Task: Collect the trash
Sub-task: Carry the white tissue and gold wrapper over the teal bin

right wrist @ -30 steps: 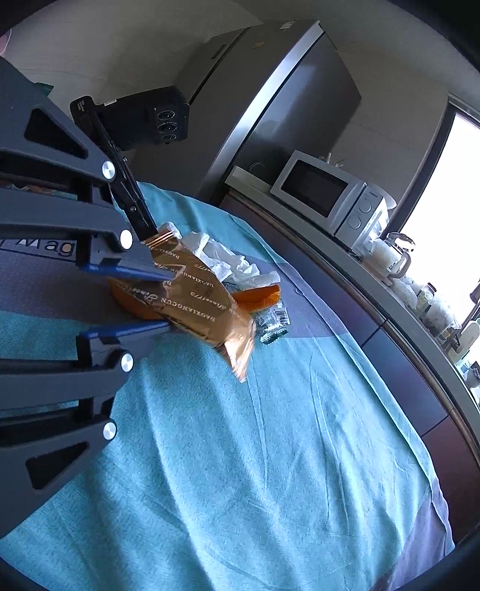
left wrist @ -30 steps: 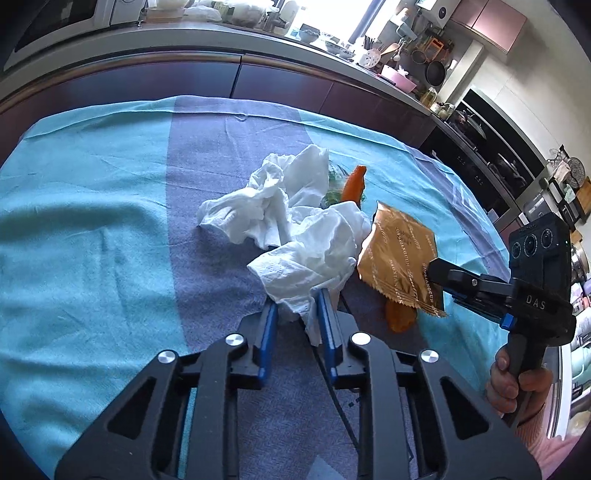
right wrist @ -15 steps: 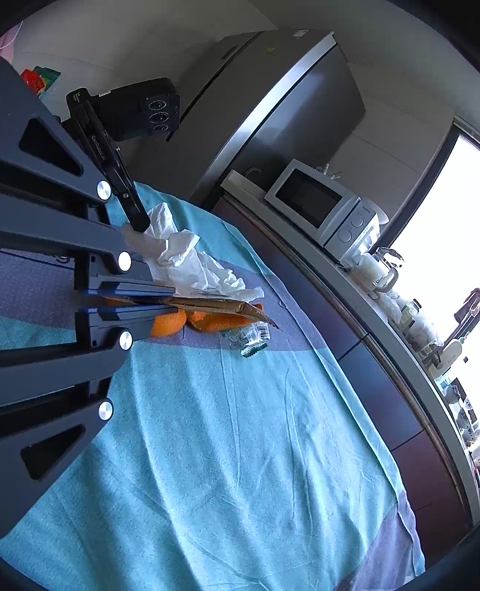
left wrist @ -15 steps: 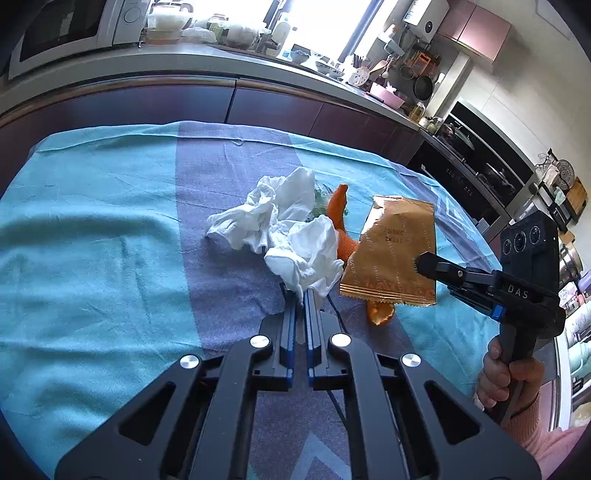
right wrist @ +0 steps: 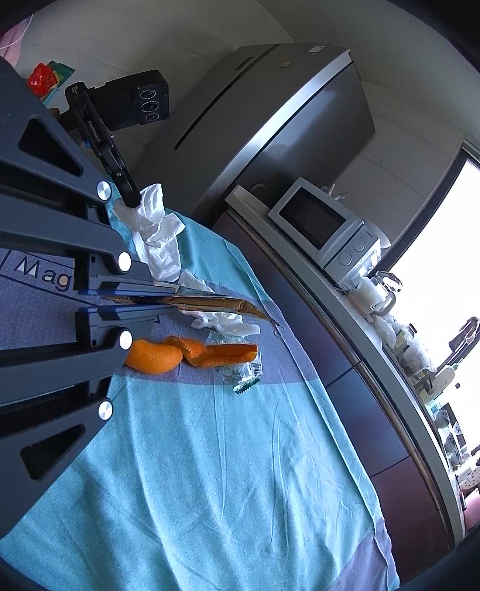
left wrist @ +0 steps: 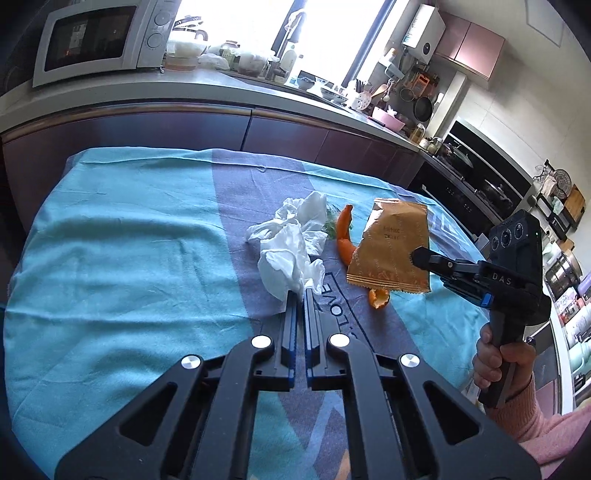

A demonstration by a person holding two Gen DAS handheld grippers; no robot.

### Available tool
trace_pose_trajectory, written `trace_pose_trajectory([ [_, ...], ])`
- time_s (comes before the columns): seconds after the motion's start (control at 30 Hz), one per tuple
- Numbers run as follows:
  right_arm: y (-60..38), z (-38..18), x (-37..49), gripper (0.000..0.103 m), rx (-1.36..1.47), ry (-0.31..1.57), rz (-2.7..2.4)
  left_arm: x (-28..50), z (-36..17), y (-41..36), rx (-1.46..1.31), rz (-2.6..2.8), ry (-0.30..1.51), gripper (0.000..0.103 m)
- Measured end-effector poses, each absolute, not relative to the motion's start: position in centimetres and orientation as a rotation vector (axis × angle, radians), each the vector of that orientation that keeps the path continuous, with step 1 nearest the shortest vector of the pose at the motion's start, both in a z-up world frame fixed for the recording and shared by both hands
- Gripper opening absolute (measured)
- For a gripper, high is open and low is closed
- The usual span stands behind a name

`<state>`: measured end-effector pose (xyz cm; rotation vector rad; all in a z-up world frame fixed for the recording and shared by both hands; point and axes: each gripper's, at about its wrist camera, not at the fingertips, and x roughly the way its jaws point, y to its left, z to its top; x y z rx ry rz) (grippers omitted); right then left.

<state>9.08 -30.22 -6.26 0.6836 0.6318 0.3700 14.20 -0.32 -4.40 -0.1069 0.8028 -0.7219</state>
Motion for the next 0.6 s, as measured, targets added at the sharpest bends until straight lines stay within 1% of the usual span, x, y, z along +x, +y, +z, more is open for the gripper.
trace_pose_trajectory([
  [0.6,-23.5,-5.1,11.4,0.003,0.623,0.673,0.544,10.5,-2.6,9.2,-0.166,-0.571,0.727,0.004],
])
